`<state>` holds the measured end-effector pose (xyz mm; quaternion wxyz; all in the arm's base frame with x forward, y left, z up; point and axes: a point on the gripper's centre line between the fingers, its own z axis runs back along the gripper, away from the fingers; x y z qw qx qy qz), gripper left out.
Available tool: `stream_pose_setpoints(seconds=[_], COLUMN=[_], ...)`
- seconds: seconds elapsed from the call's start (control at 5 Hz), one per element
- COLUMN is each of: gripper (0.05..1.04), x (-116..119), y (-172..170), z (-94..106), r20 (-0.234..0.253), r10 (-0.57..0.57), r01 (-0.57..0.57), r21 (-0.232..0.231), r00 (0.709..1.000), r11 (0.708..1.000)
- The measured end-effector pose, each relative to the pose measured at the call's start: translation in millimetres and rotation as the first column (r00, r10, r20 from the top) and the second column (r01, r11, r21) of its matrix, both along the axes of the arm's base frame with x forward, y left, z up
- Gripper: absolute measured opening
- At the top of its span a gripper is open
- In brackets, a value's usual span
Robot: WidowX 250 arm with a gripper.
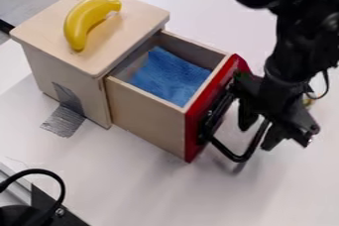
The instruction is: Open the drawer.
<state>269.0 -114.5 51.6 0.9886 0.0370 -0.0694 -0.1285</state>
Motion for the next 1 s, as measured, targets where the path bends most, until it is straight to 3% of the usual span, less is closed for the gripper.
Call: stream_pose_setpoints(seconds=[0.2,0.4,0.6,0.8,1.0], gripper=[0.943,0.997,0.997,0.997,0.997], x=[9,18,26,27,24], y=[-1,1,17,35,45], z=[30.7,68.3,93.8,113.0,120.1], r20=[0.036,0.07,0.078,0.064,0.044], r10=[0.008,0.02,0.101,0.194,0.229], r01=[-0.008,-0.019,-0.099,-0.191,-0.226], r21=[-0.01,-0.018,-0.024,-0.044,-0.059], r00=[0.999,0.997,0.992,0.979,0.973], r11=[1.0,1.0,0.995,0.981,0.972])
